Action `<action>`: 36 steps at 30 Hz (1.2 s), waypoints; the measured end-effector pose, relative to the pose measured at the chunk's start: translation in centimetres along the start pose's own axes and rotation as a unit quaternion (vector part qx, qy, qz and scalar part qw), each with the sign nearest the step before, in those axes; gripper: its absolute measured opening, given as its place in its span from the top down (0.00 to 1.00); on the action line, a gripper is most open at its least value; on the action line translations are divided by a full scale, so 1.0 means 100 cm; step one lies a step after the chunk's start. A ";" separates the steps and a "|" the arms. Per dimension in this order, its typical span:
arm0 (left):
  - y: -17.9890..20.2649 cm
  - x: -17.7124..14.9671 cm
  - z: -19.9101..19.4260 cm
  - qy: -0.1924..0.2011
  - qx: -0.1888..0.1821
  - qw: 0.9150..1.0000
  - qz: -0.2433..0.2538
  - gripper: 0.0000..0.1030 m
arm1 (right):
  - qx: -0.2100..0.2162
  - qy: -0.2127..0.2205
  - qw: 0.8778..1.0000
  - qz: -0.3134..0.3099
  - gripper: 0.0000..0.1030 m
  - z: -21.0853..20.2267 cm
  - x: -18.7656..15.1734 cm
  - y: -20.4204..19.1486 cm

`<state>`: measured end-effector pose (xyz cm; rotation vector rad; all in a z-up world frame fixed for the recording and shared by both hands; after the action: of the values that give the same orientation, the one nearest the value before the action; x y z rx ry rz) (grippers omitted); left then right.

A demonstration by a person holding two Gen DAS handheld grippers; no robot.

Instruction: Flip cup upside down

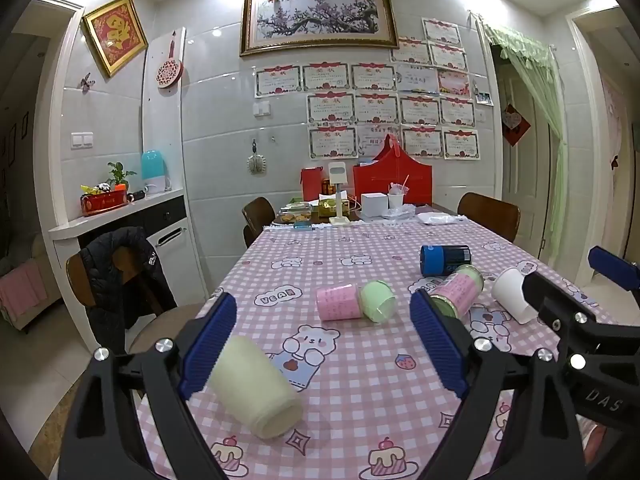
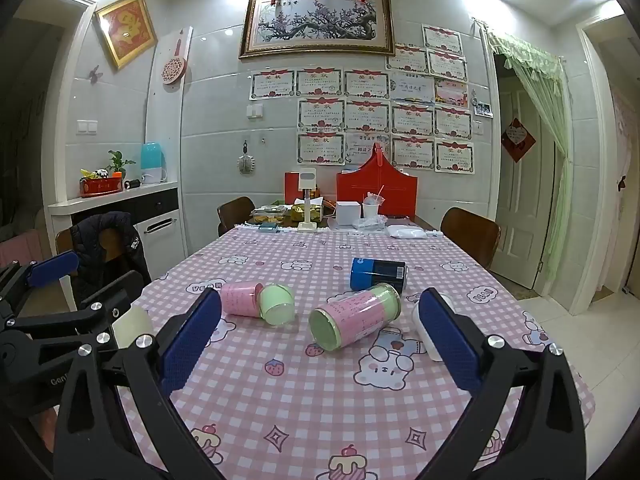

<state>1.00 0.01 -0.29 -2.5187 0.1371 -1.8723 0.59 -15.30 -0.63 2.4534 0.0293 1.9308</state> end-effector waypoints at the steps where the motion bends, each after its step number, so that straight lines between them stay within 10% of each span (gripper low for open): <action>1: 0.000 0.000 0.000 0.000 0.000 1.000 0.000 0.16 | 0.000 -0.001 1.000 0.001 0.07 0.000 0.000 0.000; 36: 0.005 -0.003 -0.001 0.006 -0.006 1.000 0.000 0.16 | -0.001 0.002 1.000 0.005 0.07 -0.002 -0.003 0.006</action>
<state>0.75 -0.49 -0.53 -2.5160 0.1505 -1.8915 0.35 -15.88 -0.84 2.4533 0.0156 1.9390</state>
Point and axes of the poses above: each gripper's, at about its wrist camera, not at the fingertips, and z roughly the way its jaws point, y to its right, x to its top, the point moved 1 cm from there along z, roughly the way its jaws point, and after that the axes turned 3 degrees about -x, right-handed, at the moved point
